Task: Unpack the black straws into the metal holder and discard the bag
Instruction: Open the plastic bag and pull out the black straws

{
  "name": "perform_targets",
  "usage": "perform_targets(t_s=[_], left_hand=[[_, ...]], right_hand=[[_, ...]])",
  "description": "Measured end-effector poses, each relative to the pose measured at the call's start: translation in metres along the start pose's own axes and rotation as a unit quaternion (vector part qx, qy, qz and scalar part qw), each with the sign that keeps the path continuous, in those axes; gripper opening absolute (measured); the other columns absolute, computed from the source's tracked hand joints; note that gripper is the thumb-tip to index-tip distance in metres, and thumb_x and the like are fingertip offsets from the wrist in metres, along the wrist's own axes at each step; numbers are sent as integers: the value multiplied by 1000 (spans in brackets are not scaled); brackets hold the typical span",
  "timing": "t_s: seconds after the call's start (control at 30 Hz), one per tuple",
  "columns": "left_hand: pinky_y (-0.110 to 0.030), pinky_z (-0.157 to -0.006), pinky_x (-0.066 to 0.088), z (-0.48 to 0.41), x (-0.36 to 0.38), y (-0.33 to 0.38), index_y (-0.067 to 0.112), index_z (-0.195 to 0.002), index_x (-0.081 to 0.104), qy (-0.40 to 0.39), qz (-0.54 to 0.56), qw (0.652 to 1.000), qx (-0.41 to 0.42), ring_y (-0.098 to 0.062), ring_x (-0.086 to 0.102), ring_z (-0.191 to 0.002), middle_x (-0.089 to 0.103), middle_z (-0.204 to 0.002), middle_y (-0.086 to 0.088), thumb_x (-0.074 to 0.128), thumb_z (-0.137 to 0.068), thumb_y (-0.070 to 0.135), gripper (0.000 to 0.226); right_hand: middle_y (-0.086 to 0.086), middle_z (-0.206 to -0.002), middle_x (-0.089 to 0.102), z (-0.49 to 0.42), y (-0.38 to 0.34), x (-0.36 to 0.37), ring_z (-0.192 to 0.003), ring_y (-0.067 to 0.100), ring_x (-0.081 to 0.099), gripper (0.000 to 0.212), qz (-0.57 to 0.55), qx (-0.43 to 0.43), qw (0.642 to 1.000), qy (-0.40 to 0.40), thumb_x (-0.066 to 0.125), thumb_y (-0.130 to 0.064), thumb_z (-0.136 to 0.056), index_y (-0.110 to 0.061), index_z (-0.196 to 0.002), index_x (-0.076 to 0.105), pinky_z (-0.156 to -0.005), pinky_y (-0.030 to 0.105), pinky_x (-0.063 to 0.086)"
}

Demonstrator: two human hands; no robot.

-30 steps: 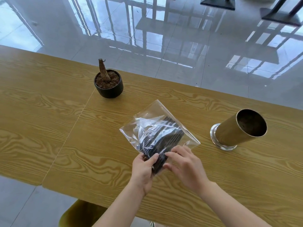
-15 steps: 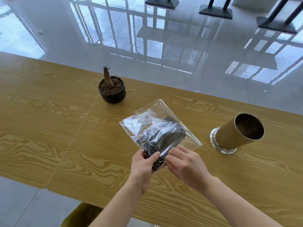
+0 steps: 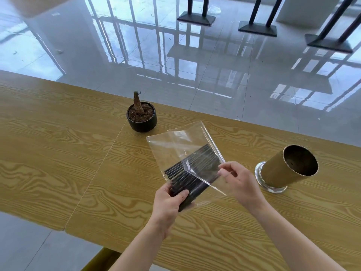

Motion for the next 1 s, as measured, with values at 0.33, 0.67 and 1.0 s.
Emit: perform_targets(t_s=[0.33,0.67,1.0], left_hand=[[-36,-68,61,1,9,24,5,-111,68,-16,-26,999,45,-31,76,-91,77,-101,-17,65,-89,-8,26],[-40,-67,62,-9,-21,21,9,-109,72,6,-24,1000,18,-32,76,-90,77,-105,-16,61,-92,-8,26],[-42,-68,62,-8,-20,23,7,-106,71,2,-48,998,37,-32,75,-90,77,-102,-16,62,-91,-9,24]], right_hand=[[-8,-87,69,-9,-80,51,-87,17,62,14,311,-174,934,-27,61,-31,-88,-23,-88,73,-66,31,50],[-3,-82,70,-68,-36,-41,-75,18,62,9,208,0,975,73,61,-18,-93,-17,-89,68,-62,28,39],[1,-110,76,-55,-115,-21,-88,26,73,26,346,-236,897,143,59,-30,-97,-17,-118,67,-85,41,54]])
Point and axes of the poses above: each hand's wrist, its own z-axis away from the middle knuckle, its own x-axis out of the palm, y = z × x, the point moved 10 cm from there along -z, towards the middle knuckle
